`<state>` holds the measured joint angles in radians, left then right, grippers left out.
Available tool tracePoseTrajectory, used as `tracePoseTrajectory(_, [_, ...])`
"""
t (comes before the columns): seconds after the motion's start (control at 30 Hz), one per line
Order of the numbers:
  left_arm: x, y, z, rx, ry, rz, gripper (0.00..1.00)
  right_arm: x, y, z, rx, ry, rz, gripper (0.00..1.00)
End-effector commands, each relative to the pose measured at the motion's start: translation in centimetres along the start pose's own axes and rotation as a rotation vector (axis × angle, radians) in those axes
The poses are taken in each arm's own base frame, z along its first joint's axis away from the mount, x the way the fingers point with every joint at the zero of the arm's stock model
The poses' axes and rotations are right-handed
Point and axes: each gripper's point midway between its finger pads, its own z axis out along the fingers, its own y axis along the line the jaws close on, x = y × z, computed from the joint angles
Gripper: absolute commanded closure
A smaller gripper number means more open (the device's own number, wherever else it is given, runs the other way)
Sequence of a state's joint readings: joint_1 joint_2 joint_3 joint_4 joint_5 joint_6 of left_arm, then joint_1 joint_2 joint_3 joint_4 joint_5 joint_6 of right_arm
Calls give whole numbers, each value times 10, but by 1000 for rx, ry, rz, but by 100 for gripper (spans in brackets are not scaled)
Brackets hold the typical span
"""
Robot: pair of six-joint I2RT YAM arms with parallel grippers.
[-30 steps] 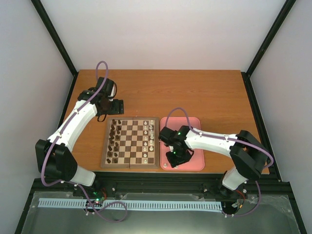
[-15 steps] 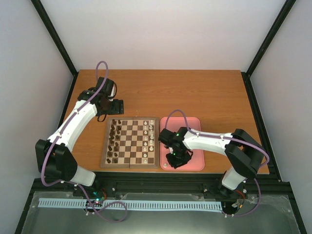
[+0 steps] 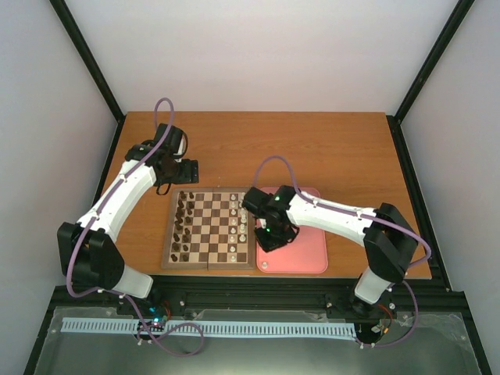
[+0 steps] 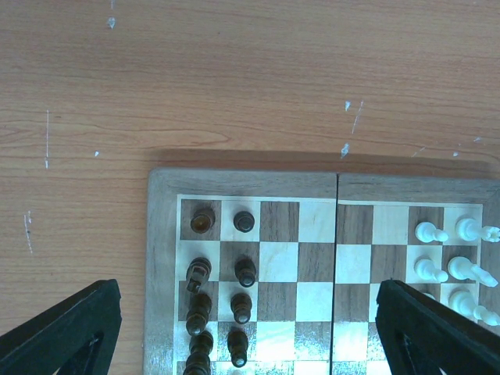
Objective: Set up the chess pieces on the board
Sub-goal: Pick up the chess piece from the storage box, then place the chess piece on the chessboard.
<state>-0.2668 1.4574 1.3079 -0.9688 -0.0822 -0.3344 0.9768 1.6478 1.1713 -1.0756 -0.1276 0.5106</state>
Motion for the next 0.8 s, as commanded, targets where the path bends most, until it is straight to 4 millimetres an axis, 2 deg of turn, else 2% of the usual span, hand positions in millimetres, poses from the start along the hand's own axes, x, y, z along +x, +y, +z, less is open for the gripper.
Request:
tracePoseTrajectory(0.0, [-6, -4, -1, 9, -9, 21, 0, -25, 16, -16, -16, -31, -38, 97])
tracePoseTrajectory(0.07, [-7, -4, 0, 10, -5, 21, 0, -34, 25, -17, -42, -38, -53, 97])
tracePoseTrajectory(0.27, [-6, -4, 2, 6, -4, 21, 0, -45, 46, -11, -82, -15, -99, 97])
tracePoseTrajectory(0.47, [-5, -4, 3, 8, -1, 21, 0, -50, 61, -7, -110, -9, -126, 97])
tracePoseTrajectory(0.77, [-6, -5, 4, 10, 1, 21, 0, -51, 75, 5, -124, 17, -155, 97])
